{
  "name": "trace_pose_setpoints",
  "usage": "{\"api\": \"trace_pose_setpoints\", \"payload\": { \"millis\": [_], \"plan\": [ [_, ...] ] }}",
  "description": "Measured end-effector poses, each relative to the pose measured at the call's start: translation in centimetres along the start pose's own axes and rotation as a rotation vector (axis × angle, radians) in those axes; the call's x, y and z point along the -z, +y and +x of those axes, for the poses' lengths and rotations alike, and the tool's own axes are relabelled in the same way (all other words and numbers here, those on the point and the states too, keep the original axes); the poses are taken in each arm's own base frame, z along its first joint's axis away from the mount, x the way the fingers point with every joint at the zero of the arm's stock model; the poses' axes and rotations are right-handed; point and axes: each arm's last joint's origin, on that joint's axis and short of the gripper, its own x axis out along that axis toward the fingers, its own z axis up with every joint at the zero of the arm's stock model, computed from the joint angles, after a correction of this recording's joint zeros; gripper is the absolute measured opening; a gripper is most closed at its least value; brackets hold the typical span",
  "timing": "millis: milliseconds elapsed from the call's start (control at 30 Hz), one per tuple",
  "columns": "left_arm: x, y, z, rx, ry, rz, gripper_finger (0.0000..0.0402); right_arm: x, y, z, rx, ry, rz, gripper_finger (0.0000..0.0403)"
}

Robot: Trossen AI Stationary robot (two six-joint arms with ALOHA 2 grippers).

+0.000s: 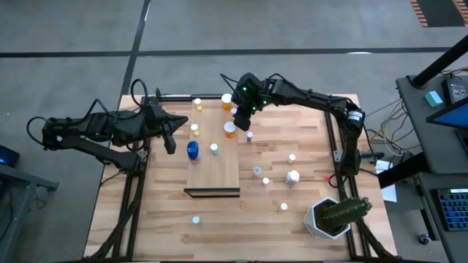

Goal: Pick and place medicine bottles onto shelf by color
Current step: Put the top right yellow pill bottle on the shelf

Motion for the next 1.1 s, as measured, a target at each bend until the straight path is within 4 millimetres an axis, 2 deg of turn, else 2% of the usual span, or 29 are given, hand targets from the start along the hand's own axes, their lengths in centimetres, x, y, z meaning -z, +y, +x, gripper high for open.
{"api": "trace_pose_setpoints", "payload": {
  "millis": [200, 533, 767, 967, 1100],
  "plan": [
    [0.0, 0.0, 0.0, 0.000, 0.000, 0.000, 0.0001, 0.0, 0.1, 0.1, 0.005, -0.008, -0.028, 0.0095],
    [0.0, 0.0, 0.0, -0.001, 0.000, 0.001, 0.0001, 0.0, 0.1, 0.3, 0.020, -0.016, -0.029, 0.0159],
    [0.0, 0.0, 0.0, -0.001, 0.000, 0.001, 0.0001, -0.2, 0.1, 0.2, 0.020, -0.034, -0.004, 0.0183],
    [0.0, 0.0, 0.0, -0.001, 0.000, 0.001, 0.0001, -1.6, 0.3, -1.8, 0.020, -0.090, -0.004, 0.0187],
    [0.0, 0.0, 0.0, -0.001, 0.001, 0.001, 0.0001, -2.2, 0.6, -3.7, 0.021, -0.062, -0.042, 0.0179]
  ]
}}
